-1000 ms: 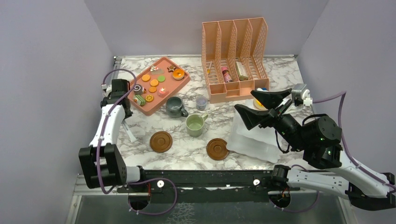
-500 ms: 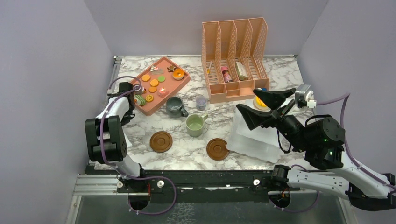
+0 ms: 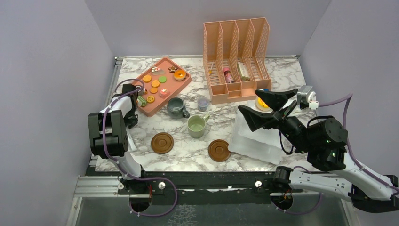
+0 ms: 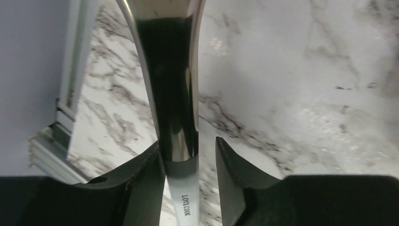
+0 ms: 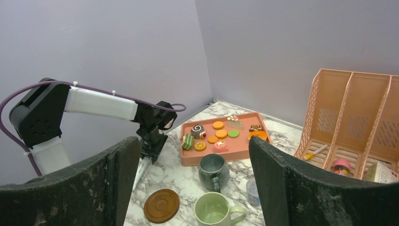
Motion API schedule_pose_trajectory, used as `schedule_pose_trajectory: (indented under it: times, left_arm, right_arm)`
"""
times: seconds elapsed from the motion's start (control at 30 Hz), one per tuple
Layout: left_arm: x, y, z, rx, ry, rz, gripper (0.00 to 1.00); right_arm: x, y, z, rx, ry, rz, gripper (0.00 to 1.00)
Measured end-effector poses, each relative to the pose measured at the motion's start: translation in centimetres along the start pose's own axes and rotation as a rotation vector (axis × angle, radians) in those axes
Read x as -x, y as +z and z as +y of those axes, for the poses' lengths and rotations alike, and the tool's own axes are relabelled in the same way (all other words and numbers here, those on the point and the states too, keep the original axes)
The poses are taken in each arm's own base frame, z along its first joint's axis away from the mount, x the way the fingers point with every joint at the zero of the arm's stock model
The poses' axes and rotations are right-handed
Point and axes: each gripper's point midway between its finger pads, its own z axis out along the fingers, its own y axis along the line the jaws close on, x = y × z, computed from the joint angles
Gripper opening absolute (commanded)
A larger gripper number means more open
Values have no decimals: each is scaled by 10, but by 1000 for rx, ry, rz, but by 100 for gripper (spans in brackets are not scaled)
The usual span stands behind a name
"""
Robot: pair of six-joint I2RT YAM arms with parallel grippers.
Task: Serve the afternoon tea
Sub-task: Place the clamp at the center of the board.
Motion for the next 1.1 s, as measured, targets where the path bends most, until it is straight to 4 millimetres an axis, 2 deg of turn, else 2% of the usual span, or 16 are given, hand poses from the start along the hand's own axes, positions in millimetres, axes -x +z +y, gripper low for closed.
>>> schedule_pose_trajectory:
  times: [0.17,0.27,0.37,0.53,0.57,0.63,0.67,0.77,0.87,1.0,1.1]
  left_arm:
    - [-1,-4,-23,-131,-20,20,55]
    - [3,-16,-34,-215,-44,2,60]
    - [15,-33,-37,-279,-82,-55,66]
    - [28,-57,-31,-350,-151,-150,67]
    - [28,-57,-29,-359,-163,-153,71]
    - [22,-56,-26,-381,-189,-145,86]
    - [17,-54,-25,-393,-195,-135,89]
    - [0,-49,-23,-422,-218,-97,91]
    - [-13,-42,-22,-433,-231,-56,97]
    - [-16,-39,-21,-444,-239,-43,98]
    - [-10,-37,-24,-454,-232,-65,92]
  right_arm:
    - [0,0,0,1,0,0,90]
    - [0,0,0,2,0,0,90]
    - [0,0,1,6,0,1,91]
    - [0,0,3,15,0,1,91]
    - [0,0,3,15,0,1,91]
    - [-1,1,3,16,-1,4,91]
    - [-1,1,3,16,-1,4,91]
    - [-2,1,3,17,-2,5,91]
    - [-2,1,4,18,-1,5,91]
    - [-1,1,4,18,-1,4,91]
    - [-1,0,3,18,0,2,91]
